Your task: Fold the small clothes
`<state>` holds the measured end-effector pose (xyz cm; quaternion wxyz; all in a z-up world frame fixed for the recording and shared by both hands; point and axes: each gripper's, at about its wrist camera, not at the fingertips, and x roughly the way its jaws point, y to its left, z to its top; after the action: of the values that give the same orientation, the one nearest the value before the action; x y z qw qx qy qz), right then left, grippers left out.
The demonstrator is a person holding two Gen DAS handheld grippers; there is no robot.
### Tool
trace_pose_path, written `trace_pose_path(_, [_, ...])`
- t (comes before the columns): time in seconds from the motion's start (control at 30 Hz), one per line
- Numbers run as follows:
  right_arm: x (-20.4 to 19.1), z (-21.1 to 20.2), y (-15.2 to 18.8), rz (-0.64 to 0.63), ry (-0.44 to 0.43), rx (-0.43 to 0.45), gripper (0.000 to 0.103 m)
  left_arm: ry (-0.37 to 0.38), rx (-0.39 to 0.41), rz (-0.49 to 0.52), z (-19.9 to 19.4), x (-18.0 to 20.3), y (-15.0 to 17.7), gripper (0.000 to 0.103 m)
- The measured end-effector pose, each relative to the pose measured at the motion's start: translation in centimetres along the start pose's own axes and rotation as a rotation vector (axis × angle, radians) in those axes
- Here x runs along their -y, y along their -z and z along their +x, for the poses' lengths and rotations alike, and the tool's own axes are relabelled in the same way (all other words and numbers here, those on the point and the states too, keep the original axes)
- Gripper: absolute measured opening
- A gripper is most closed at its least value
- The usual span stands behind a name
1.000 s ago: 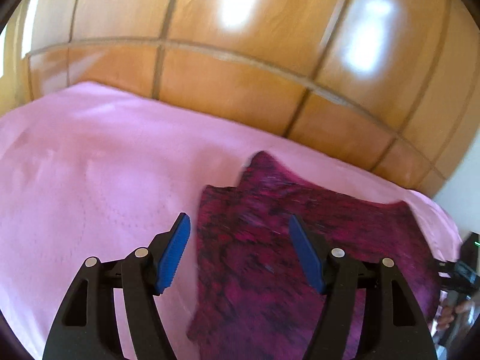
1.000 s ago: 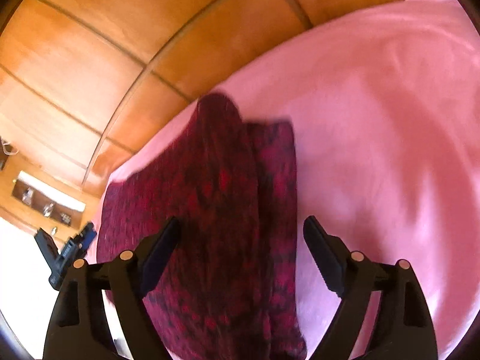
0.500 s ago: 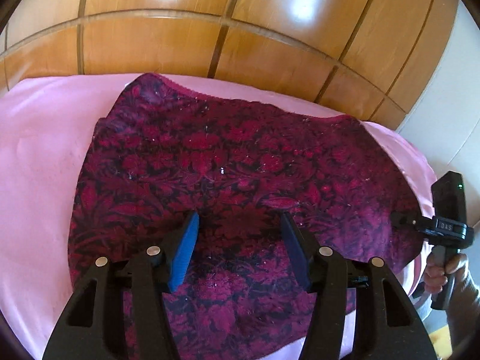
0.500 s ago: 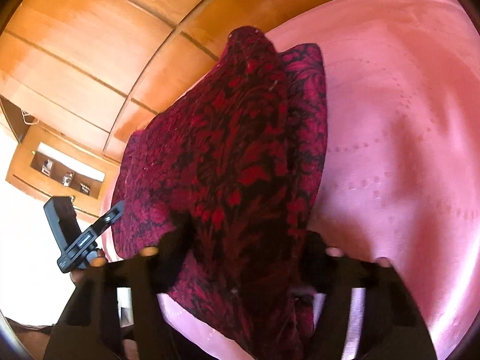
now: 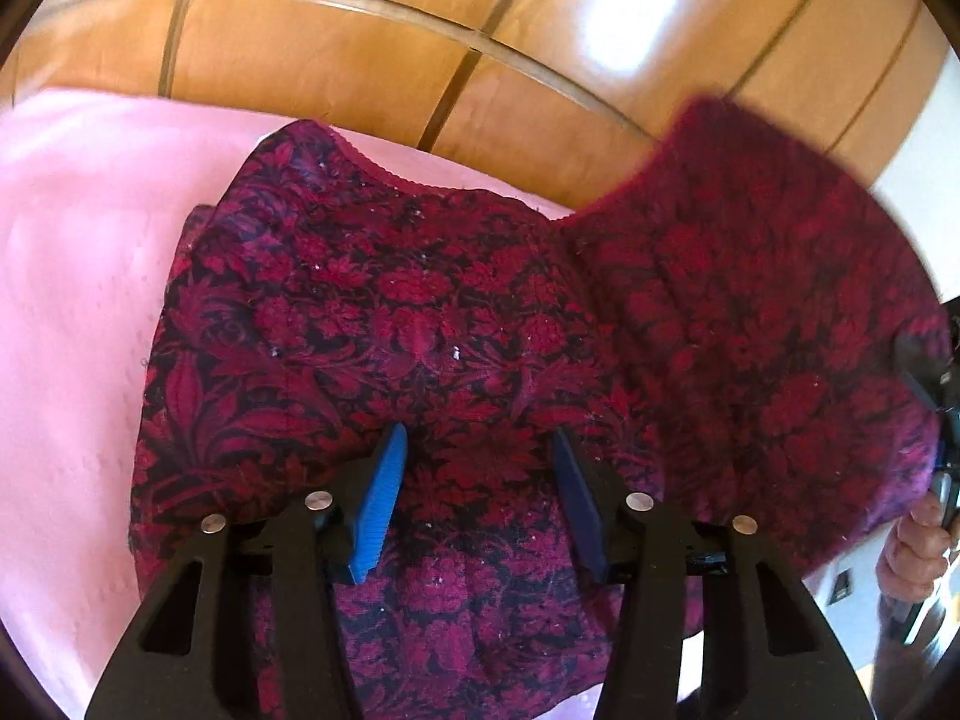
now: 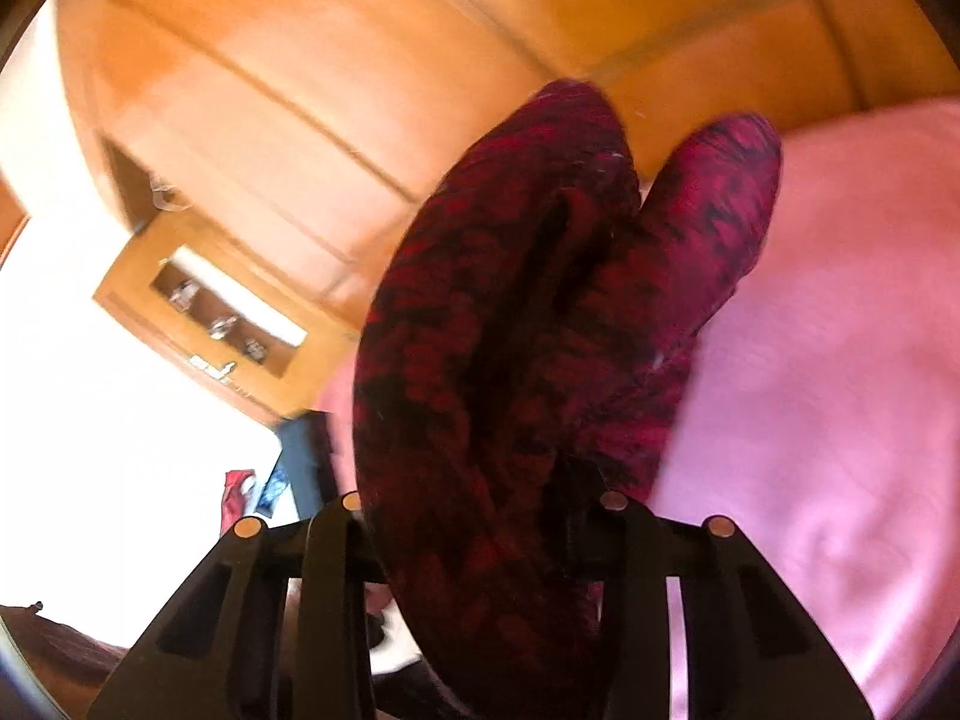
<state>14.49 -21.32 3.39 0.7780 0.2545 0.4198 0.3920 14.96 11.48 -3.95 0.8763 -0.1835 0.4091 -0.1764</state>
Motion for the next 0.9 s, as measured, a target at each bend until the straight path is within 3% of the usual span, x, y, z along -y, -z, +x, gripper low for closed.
trace_pose_path(0.1, [-3.2, 4.4, -0.7, -0.059, -0.016, -0.052, 0.033, 0.018, 0.017, -0.014, -0.7, -0.7, 0.2, 0.046])
trace_pose_path(0.27, [-6.9, 11.2, 0.1, -0.171, 0.055, -0.147, 0.033, 0.057, 0.096, -0.102, -5.6, -3.9, 1.1, 0.046])
trace_pose_path(0.43, [-10.5, 17.3, 3.4, -0.386, 0.223, -0.228, 0.034, 0.069, 0.203, -0.212, -11.4, -8.5, 1.0, 0.046])
trace_pose_path(0.6, [-14.0, 21.8, 8.8, -0.694, 0.381, -0.264, 0.041, 0.199, 0.267, -0.235, -14.7, -9.9, -0.7, 0.046])
trace_pose_path(0.7, [-15.0, 22.5, 10.9, -0.801, 0.437, -0.243, 0.05, 0.239, 0.223, -0.171, -14.0, -8.5, -2.7, 0.047])
trace_pose_path(0.77, [-15.4, 22.3, 11.5, -0.815, 0.441, -0.223, 0.054, 0.223, 0.171, -0.135, -12.4, -7.5, -3.8, 0.051])
trace_pose_path(0.9, [-16.0, 22.1, 11.6, -0.834, 0.422, -0.202, 0.063, 0.23, 0.019, -0.092, -8.1, -5.5, -4.9, 0.051])
